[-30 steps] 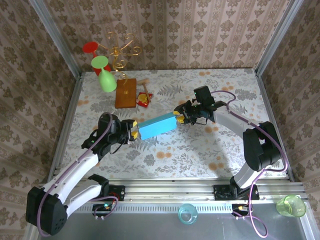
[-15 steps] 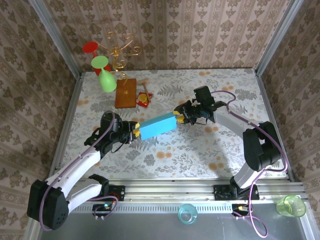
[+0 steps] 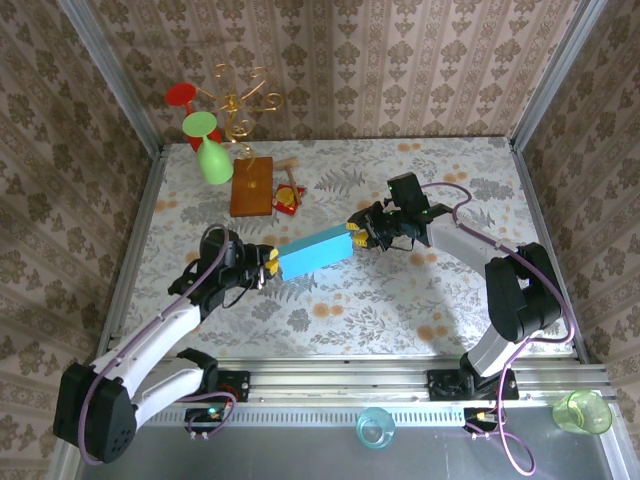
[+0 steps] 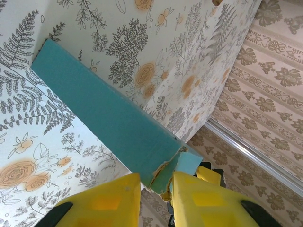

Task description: Fold the paper box

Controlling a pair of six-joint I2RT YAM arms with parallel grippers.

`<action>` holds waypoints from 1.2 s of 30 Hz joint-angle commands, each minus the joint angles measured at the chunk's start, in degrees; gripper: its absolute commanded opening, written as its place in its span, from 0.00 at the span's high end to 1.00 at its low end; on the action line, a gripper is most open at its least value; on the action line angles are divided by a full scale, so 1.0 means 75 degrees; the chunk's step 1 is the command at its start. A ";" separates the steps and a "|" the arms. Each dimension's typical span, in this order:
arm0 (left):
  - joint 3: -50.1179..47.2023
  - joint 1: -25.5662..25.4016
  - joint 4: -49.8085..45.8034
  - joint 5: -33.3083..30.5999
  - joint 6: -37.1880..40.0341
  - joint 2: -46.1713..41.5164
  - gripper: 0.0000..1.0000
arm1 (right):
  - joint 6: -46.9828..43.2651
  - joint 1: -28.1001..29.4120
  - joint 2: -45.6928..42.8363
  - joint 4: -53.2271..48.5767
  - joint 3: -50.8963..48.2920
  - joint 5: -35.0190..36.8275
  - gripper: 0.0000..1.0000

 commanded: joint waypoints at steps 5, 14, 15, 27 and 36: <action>-0.0377 0.0019 0.0341 -0.0233 0.0402 -0.0176 0.79 | 0.0138 -0.0046 0.0138 -0.0146 -0.0226 0.0059 0.68; -0.0597 0.0013 0.0496 -0.0134 0.0573 -0.0118 0.92 | 0.0104 -0.0065 0.0178 -0.0135 -0.0299 0.0048 0.74; -0.0622 0.0018 0.0495 -0.0117 0.0570 -0.0107 0.93 | 0.0094 -0.0076 0.0183 -0.0143 -0.0309 0.0039 0.75; -0.0458 -0.0017 0.0461 0.0033 0.0831 0.0109 0.90 | -0.0747 -0.0228 0.0062 -0.0883 -0.0382 0.0135 0.88; -0.0355 -0.0061 0.0474 0.0173 0.1015 0.0281 0.86 | -0.1473 -0.0350 0.0010 -0.1320 -0.0294 0.0059 0.89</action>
